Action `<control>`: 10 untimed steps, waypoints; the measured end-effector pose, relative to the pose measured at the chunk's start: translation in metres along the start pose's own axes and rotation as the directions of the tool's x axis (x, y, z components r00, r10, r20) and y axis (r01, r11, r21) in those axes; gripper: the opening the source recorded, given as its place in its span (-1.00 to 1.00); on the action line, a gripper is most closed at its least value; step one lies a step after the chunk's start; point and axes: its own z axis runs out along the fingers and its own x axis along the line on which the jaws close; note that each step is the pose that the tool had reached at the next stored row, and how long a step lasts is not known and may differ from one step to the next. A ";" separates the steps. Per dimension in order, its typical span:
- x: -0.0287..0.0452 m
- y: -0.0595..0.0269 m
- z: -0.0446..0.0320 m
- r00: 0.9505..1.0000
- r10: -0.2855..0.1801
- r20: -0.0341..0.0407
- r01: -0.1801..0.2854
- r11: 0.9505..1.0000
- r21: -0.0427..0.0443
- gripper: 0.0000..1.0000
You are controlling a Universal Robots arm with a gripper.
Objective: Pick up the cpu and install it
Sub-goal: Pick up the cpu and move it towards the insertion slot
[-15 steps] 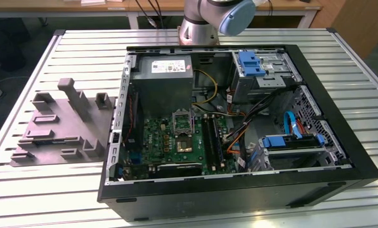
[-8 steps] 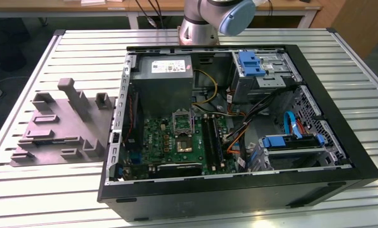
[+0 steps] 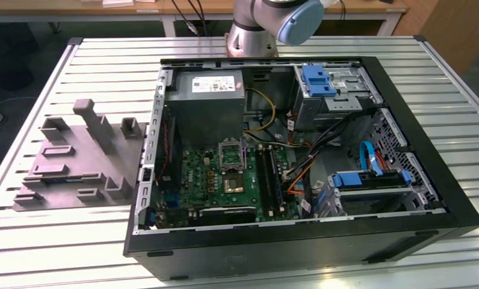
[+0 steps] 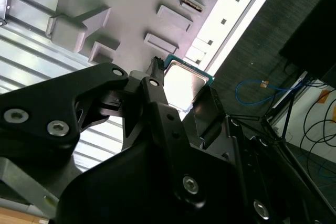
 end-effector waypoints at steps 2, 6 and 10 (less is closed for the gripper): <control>0.0000 0.0000 -0.0009 1.000 0.000 0.000 0.000 1.000 0.000 -0.06; 0.0000 0.0000 -0.0025 1.000 0.000 0.000 0.000 1.000 0.000 -0.06; 0.0000 0.0000 -0.0042 1.000 0.000 0.000 0.000 1.000 0.000 -0.06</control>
